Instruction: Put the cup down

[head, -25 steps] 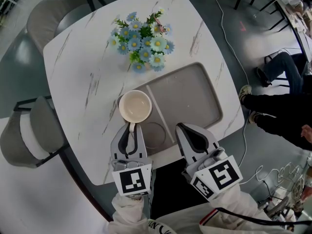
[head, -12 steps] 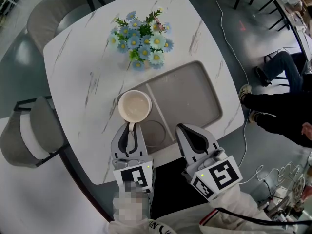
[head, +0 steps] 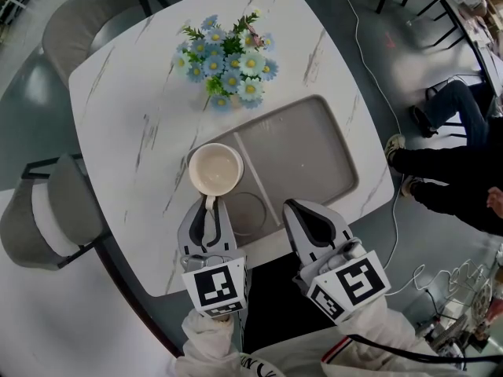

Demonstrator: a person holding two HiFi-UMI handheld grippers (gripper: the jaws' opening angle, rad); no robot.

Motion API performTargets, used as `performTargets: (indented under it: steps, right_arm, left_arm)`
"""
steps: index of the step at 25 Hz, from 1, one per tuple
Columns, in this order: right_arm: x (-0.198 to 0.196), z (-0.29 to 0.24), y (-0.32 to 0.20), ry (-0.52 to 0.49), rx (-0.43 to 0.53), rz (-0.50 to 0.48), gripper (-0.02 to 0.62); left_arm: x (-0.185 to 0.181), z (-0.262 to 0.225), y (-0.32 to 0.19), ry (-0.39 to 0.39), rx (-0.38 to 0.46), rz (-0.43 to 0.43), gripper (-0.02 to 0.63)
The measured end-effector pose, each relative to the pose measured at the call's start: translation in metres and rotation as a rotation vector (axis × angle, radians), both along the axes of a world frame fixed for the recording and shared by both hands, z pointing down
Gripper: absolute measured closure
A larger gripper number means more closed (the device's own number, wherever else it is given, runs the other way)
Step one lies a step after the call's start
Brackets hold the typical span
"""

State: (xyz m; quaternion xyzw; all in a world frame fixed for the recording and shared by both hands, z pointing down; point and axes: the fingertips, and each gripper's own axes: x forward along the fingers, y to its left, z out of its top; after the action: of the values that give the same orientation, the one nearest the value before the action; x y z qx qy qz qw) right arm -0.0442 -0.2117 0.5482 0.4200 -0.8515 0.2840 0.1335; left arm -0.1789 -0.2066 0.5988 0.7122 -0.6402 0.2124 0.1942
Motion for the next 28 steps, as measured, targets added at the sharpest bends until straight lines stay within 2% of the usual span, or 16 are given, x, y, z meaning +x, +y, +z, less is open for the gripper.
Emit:
performTargets:
  steps: [17,21,28]
  right_arm:
    - [0.003,0.000,0.009,-0.003,0.000,-0.005,0.591]
    - [0.007,-0.004,0.014,-0.008,0.008,-0.002,0.591]
    - [0.012,-0.010,0.029,-0.015,0.020,-0.001,0.591]
  left_arm:
    - [0.002,-0.003,0.006,-0.016,0.029,-0.013,0.551]
    - [0.000,0.003,0.017,-0.039,-0.013,-0.005,0.551]
    - [0.003,-0.004,0.033,-0.047,-0.002,-0.011,0.551]
